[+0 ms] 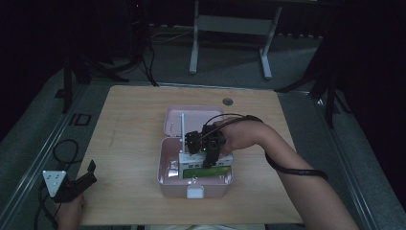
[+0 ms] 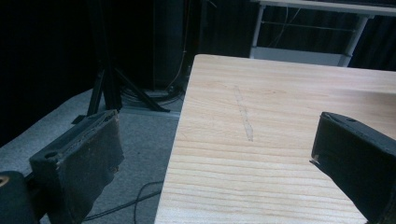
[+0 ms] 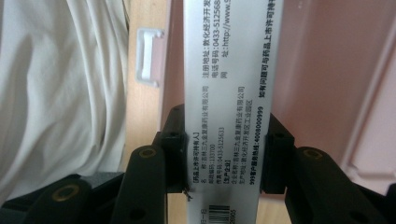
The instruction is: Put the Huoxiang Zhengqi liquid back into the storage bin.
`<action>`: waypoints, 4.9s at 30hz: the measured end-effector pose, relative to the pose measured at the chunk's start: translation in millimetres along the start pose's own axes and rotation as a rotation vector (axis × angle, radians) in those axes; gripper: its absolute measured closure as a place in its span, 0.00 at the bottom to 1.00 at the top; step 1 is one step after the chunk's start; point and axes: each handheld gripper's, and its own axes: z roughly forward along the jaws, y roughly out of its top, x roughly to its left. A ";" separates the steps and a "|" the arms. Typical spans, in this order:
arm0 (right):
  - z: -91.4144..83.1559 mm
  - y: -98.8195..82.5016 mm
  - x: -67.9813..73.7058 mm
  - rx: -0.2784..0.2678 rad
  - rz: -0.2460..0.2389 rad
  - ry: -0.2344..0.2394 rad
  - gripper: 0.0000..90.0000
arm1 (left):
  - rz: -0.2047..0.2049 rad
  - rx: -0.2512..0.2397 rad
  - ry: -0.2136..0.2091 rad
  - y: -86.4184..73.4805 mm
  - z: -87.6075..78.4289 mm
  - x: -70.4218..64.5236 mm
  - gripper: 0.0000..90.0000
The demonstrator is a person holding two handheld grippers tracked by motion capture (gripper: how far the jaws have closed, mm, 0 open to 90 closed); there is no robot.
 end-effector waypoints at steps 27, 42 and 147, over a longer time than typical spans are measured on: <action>84.0 -1.5 -14.4 0.042 0.067 0.047 0.68 | 0.001 0.003 -0.002 0.1 0.2 0.0 0.02; 114.5 -2.1 -15.9 0.054 0.098 0.074 0.68 | 0.004 0.006 -0.003 0.1 0.2 0.0 0.02; 193.8 -270.0 -47.5 -0.801 1.027 -0.636 0.12 | 0.003 0.005 -0.002 0.1 0.2 -0.2 0.02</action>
